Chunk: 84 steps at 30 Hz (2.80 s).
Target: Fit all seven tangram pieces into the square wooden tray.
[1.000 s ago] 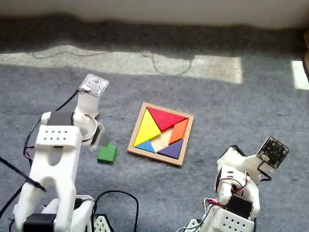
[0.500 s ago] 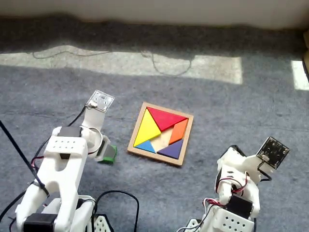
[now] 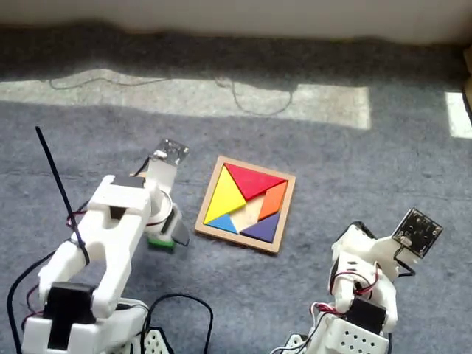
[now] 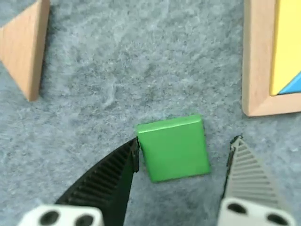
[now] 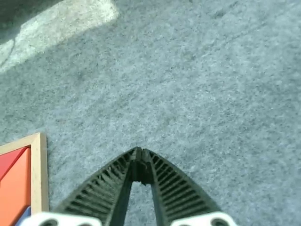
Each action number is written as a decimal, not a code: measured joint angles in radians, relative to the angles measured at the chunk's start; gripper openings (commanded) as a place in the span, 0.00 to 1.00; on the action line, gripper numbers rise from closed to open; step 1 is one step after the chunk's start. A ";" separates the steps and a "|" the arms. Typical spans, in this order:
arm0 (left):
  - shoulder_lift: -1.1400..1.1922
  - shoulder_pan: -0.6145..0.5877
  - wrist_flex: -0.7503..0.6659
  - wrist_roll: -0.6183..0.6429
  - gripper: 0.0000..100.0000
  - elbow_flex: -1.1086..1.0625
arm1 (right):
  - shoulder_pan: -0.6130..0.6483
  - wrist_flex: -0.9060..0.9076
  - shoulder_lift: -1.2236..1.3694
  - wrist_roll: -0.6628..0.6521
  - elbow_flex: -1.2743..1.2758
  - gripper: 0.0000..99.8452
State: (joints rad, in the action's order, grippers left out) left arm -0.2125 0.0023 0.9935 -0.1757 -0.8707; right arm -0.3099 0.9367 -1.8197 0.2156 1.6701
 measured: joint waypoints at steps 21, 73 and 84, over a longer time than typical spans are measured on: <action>-0.109 -0.017 0.100 -0.002 0.10 0.023 | 0.000 0.000 0.000 0.000 0.000 0.01; 0.520 0.531 0.144 -0.008 0.10 0.657 | 0.000 0.000 0.000 0.000 0.000 0.01; 0.388 0.473 0.219 -0.008 0.10 0.640 | 0.000 0.000 0.000 0.000 0.000 0.01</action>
State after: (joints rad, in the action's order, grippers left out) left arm 0.1757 0.4749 1.2129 -0.1834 -0.2309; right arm -0.3099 0.9367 -1.8197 0.2156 1.6701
